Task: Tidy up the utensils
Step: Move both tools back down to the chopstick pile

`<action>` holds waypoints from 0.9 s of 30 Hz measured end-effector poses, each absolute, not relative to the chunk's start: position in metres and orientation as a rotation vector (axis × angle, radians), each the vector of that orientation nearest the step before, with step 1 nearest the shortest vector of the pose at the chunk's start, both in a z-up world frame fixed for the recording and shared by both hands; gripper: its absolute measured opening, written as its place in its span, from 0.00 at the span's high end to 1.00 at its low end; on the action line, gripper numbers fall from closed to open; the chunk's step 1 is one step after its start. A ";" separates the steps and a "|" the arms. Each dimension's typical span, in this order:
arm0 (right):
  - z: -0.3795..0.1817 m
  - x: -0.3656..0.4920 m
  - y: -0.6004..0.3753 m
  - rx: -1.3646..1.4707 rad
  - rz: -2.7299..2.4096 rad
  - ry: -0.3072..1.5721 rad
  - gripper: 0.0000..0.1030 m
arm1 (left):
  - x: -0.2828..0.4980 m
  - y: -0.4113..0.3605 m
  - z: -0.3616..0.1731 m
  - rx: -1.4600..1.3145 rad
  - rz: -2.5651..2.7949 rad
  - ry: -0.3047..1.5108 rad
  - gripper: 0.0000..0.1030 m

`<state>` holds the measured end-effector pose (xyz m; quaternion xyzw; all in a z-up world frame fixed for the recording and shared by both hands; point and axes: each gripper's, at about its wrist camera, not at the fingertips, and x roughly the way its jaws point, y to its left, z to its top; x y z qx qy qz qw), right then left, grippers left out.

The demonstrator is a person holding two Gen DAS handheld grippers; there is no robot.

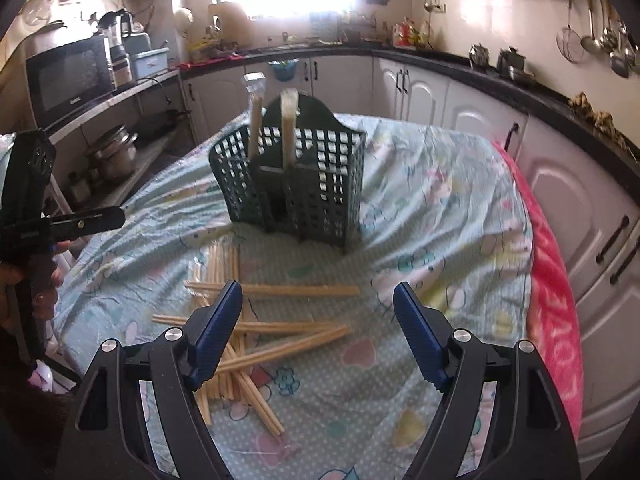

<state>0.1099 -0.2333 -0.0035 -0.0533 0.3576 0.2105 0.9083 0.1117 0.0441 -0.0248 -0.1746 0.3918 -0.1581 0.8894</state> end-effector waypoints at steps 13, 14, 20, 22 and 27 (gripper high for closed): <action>-0.059 0.126 -0.238 0.004 0.388 0.895 0.34 | 0.114 0.041 -0.072 -0.482 -0.357 0.942 0.36; -0.063 0.129 -0.239 0.017 0.387 0.905 0.36 | 0.115 0.040 -0.075 -0.496 -0.366 0.951 0.39; -0.084 0.152 -0.240 0.118 0.368 0.977 0.47 | 0.124 0.031 -0.087 -0.533 -0.391 0.986 0.53; -0.089 0.161 -0.242 0.157 0.354 0.992 0.48 | 0.127 0.029 -0.091 -0.542 -0.391 0.995 0.53; -0.100 0.176 -0.250 0.221 0.319 1.028 0.73 | 0.137 0.027 -0.101 -0.567 -0.373 1.022 0.65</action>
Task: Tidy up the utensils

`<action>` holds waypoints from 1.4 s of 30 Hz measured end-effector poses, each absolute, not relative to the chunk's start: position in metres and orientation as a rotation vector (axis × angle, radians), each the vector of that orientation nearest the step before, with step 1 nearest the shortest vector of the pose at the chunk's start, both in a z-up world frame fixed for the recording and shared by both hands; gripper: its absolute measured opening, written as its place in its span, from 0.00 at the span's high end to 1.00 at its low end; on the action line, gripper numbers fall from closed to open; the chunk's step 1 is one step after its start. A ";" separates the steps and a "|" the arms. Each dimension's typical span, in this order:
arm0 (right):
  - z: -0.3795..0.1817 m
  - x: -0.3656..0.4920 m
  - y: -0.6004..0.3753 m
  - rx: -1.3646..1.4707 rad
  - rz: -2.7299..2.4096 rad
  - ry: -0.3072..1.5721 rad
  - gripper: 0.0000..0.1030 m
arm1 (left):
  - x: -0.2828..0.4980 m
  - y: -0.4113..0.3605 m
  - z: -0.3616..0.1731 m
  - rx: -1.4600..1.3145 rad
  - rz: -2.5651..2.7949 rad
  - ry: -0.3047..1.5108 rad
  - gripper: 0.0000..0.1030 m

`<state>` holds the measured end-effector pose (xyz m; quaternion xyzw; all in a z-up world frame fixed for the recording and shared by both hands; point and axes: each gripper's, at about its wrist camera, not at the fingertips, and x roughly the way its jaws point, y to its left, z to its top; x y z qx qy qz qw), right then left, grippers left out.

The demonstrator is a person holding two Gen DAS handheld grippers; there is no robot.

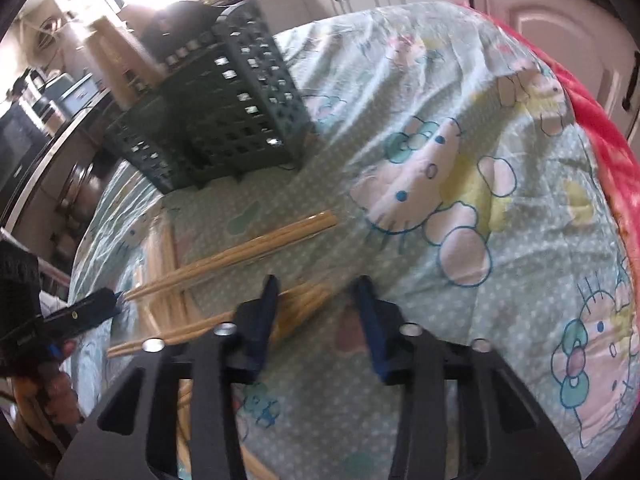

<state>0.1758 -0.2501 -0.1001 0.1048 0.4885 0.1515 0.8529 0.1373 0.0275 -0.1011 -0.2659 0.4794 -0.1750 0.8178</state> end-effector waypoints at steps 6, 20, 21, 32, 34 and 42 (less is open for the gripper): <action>-0.098 0.177 -0.262 0.248 0.302 1.009 0.93 | 0.142 0.030 -0.106 -0.562 -0.353 1.025 0.86; -0.052 0.158 -0.301 0.295 0.276 0.838 0.95 | 0.125 0.047 -0.069 -0.594 -0.414 0.914 0.97; -0.046 0.156 -0.301 0.290 0.280 0.821 0.96 | 0.123 0.048 -0.060 -0.590 -0.424 0.888 0.98; 0.025 0.133 -0.278 0.191 0.369 0.646 0.96 | 0.118 0.036 0.024 -0.484 -0.504 0.723 0.98; 0.038 0.131 -0.270 0.178 0.396 0.621 0.96 | 0.118 0.034 0.036 -0.467 -0.516 0.702 0.98; 0.090 0.128 -0.253 0.145 0.452 0.508 0.96 | 0.114 0.032 0.093 -0.407 -0.559 0.596 0.98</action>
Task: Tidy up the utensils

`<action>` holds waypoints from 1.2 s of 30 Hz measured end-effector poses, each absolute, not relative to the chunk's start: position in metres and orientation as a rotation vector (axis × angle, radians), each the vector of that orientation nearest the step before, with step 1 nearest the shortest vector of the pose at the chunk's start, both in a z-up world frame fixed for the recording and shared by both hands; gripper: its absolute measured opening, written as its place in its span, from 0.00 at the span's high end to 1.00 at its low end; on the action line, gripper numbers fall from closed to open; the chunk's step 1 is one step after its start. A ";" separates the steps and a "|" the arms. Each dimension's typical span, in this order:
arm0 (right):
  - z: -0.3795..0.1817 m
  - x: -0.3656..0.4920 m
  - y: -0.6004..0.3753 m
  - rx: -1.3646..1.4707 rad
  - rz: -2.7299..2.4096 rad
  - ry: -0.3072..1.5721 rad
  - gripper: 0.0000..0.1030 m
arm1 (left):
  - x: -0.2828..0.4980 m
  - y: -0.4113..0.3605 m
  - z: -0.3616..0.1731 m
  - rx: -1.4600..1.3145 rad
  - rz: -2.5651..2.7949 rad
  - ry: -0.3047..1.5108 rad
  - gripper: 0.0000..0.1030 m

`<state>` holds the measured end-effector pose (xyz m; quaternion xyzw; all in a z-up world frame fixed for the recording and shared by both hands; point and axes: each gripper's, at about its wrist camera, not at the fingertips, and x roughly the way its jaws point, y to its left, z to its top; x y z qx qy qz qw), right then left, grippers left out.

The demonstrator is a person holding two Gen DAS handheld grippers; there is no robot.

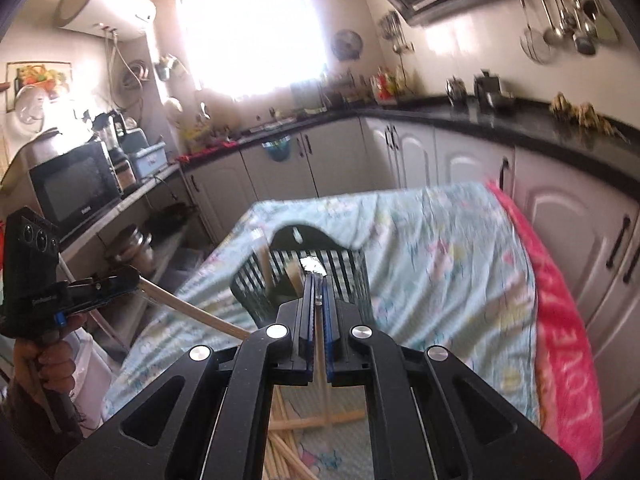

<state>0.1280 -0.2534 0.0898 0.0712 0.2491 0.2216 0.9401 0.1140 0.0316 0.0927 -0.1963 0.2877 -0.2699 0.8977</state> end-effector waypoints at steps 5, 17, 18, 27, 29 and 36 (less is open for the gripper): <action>0.125 0.131 -0.248 0.127 0.460 0.422 0.97 | 0.111 0.034 0.130 -0.367 -0.570 0.521 0.98; 0.203 0.145 -0.246 0.094 0.458 0.248 0.97 | 0.111 0.038 0.222 -0.332 -0.582 0.318 0.99; 0.208 0.148 -0.246 0.095 0.456 0.240 0.97 | 0.111 0.037 0.228 -0.325 -0.576 0.305 0.99; 0.223 0.175 -0.239 0.080 0.446 0.202 0.97 | 0.141 0.027 0.253 -0.246 -0.461 0.255 0.99; 0.220 0.181 -0.237 0.080 0.450 0.201 0.97 | 0.152 0.028 0.251 -0.245 -0.443 0.266 0.99; 0.202 0.201 -0.231 0.072 0.459 0.211 0.97 | 0.190 0.023 0.219 -0.201 -0.372 0.313 0.99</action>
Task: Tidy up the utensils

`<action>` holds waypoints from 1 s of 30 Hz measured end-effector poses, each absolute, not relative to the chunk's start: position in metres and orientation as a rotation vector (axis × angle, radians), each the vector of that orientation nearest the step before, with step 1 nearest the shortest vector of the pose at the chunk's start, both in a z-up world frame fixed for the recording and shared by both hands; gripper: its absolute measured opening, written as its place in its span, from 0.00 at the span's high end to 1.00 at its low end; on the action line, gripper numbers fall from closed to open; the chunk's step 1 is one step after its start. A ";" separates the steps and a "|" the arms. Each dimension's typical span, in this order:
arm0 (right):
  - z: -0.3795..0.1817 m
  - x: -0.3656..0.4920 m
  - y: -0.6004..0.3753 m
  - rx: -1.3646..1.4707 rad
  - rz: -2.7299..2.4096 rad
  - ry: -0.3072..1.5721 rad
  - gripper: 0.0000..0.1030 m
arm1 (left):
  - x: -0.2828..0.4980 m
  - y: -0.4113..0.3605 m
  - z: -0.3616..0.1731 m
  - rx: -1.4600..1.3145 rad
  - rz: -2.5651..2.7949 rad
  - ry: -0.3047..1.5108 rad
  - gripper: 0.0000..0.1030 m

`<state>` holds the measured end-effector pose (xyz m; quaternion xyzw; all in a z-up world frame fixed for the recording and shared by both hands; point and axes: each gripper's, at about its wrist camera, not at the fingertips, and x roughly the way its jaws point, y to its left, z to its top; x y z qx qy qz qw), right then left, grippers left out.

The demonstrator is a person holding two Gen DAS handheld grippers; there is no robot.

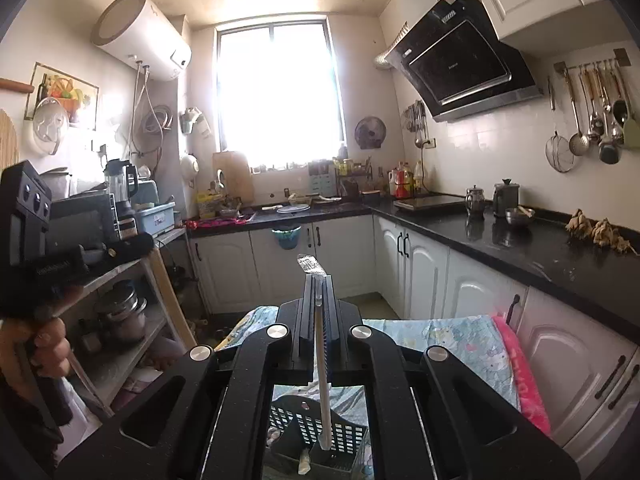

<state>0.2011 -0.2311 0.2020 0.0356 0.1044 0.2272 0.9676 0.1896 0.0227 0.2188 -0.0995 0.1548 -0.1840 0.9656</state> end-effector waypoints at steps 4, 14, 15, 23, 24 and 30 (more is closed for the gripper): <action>0.187 0.214 -0.226 0.073 0.465 0.239 0.97 | 0.207 0.019 0.196 -0.182 -0.347 0.345 0.99; 0.147 0.230 -0.211 0.039 0.453 0.297 0.97 | 0.229 0.010 0.152 -0.121 -0.282 0.397 0.99; 0.144 0.232 -0.211 0.038 0.450 0.303 0.97 | 0.229 0.009 0.149 -0.117 -0.278 0.400 0.99; 0.121 0.238 -0.204 0.029 0.435 0.348 0.97 | 0.231 0.003 0.132 -0.075 -0.258 0.433 0.99; 0.118 0.239 -0.203 0.027 0.432 0.354 0.96 | 0.232 0.002 0.130 -0.071 -0.255 0.438 0.99; 0.107 0.242 -0.201 0.025 0.415 0.393 0.96 | 0.234 0.002 0.119 -0.064 -0.256 0.467 0.99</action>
